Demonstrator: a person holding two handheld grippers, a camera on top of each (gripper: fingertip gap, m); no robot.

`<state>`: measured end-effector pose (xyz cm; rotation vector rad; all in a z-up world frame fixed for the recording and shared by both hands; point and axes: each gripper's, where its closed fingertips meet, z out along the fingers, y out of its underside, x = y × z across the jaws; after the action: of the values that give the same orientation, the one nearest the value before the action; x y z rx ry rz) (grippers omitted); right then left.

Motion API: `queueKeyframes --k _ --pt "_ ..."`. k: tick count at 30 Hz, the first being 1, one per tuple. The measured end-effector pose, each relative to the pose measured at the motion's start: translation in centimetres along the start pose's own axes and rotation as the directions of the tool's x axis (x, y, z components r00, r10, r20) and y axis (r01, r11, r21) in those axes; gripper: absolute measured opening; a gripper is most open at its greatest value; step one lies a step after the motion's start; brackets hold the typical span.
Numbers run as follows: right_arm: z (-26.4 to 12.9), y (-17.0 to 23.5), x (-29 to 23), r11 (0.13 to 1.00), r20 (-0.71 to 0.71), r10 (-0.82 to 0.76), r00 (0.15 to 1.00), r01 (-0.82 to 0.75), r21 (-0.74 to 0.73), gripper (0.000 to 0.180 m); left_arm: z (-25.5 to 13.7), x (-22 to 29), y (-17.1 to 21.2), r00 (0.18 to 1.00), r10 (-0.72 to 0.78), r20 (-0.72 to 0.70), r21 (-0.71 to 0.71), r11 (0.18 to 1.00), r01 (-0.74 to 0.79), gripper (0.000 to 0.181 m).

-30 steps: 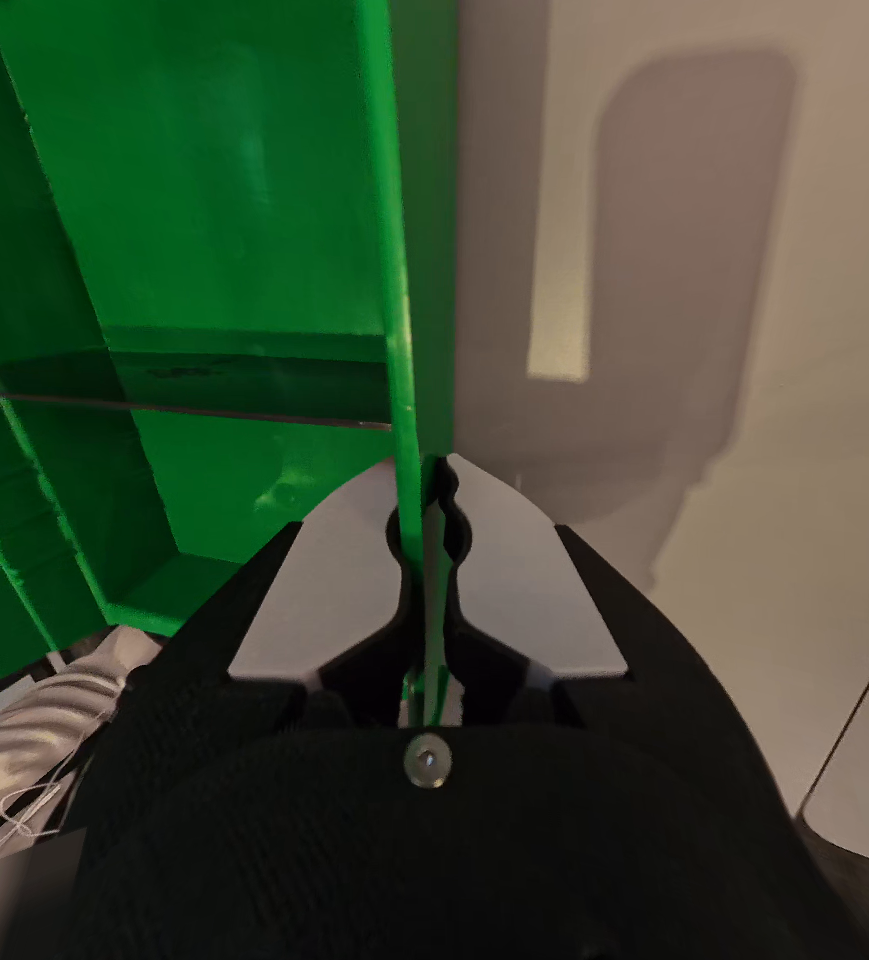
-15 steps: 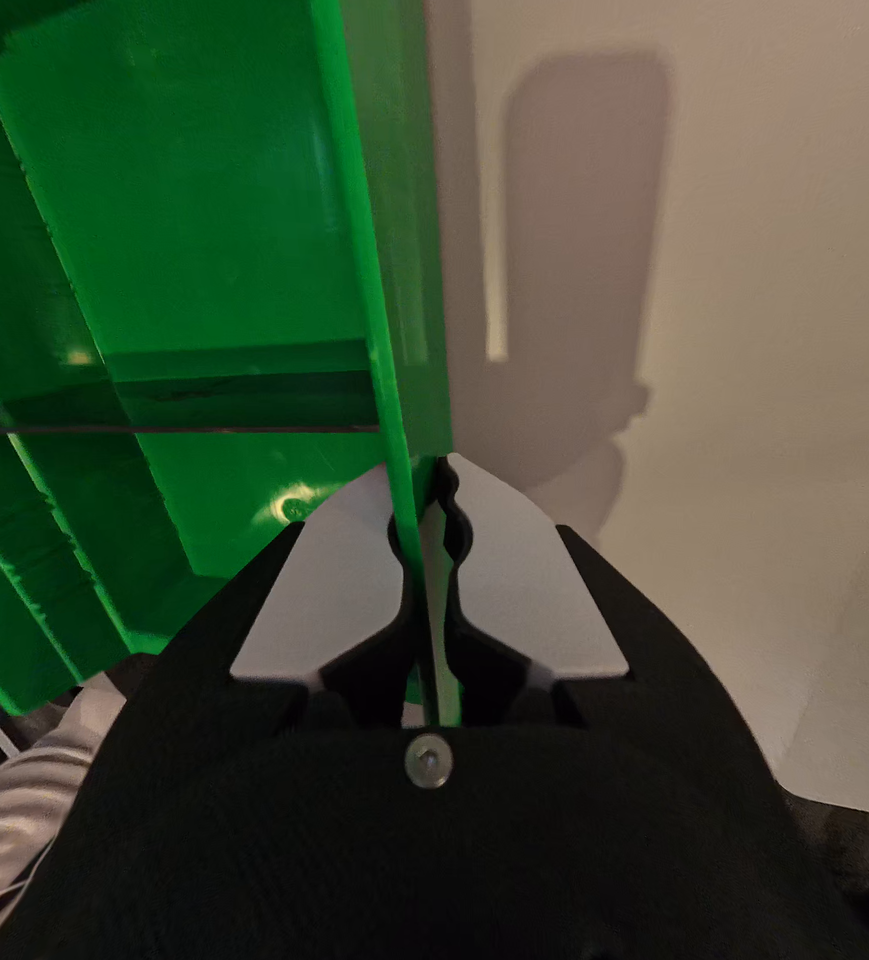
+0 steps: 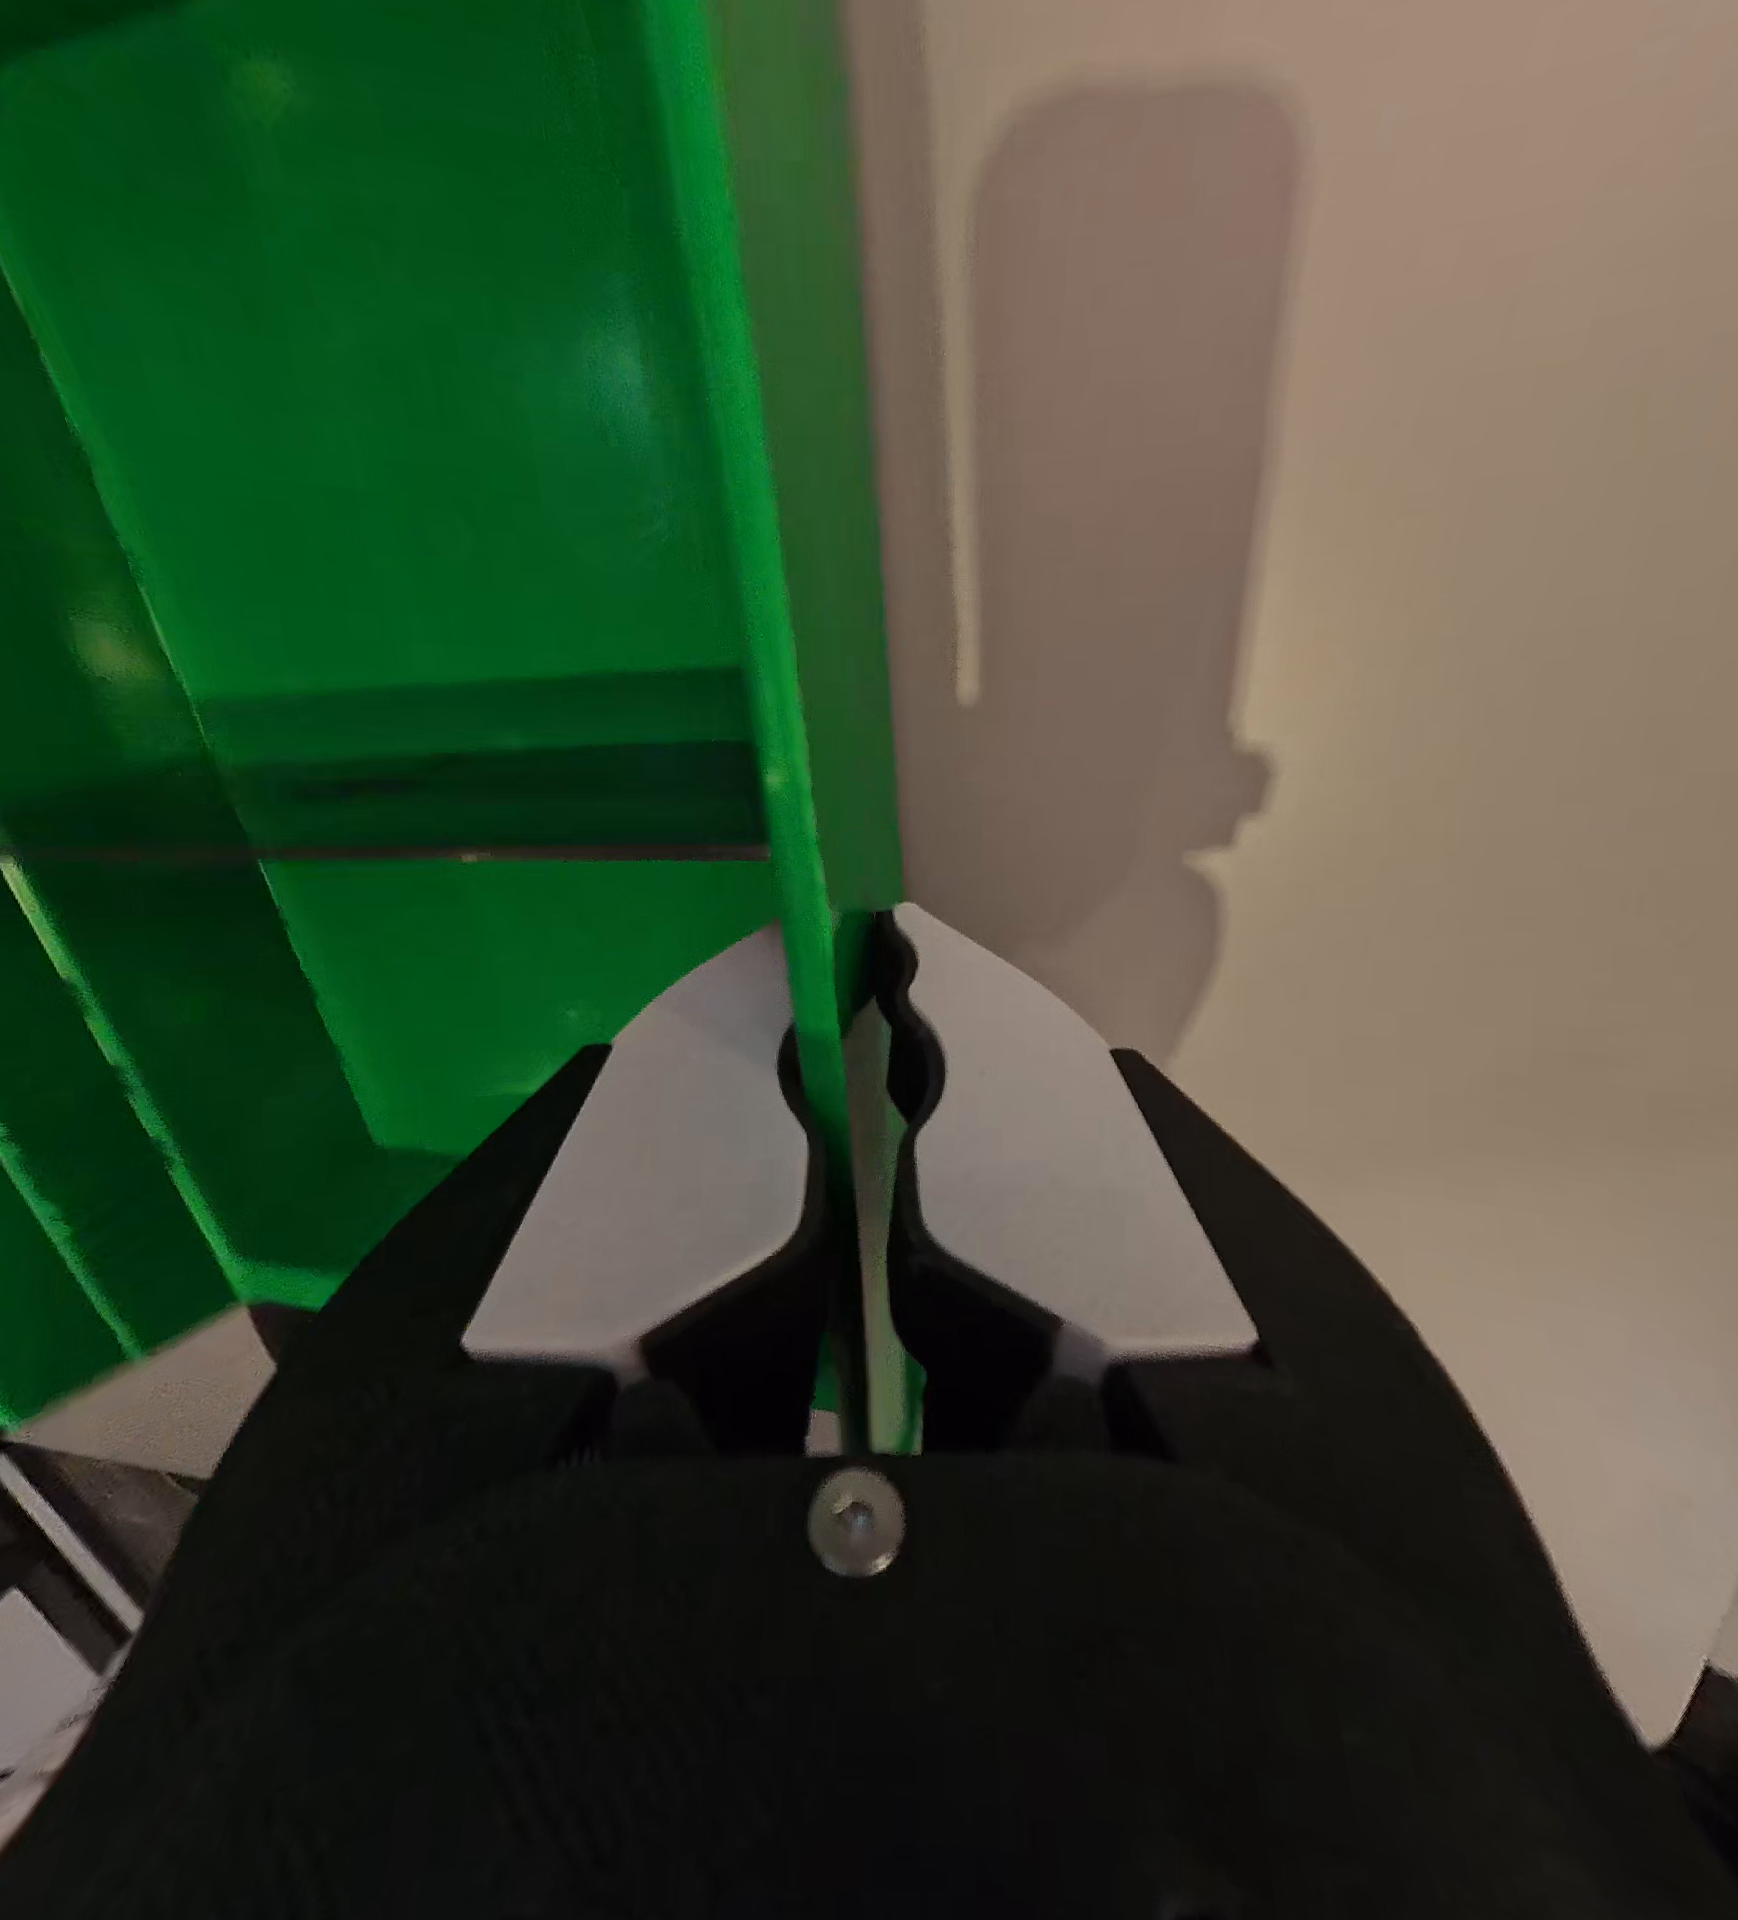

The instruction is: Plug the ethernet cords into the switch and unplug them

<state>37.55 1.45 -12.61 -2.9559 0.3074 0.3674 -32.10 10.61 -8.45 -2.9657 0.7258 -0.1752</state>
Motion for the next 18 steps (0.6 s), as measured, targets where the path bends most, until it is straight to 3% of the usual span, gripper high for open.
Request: queueKeyframes --k 8,18 --pt "1.5 0.2 -5.7 0.985 -0.015 -0.165 0.986 0.165 0.042 0.006 -0.6 -1.9 1.2 0.998 -0.026 -0.055 0.090 0.995 0.031 0.008" --pt "3.0 1.0 -12.1 0.984 0.035 -0.181 0.983 0.181 0.010 0.007 -0.9 -3.4 0.8 0.989 -0.069 -0.132 0.167 0.982 0.090 0.008"
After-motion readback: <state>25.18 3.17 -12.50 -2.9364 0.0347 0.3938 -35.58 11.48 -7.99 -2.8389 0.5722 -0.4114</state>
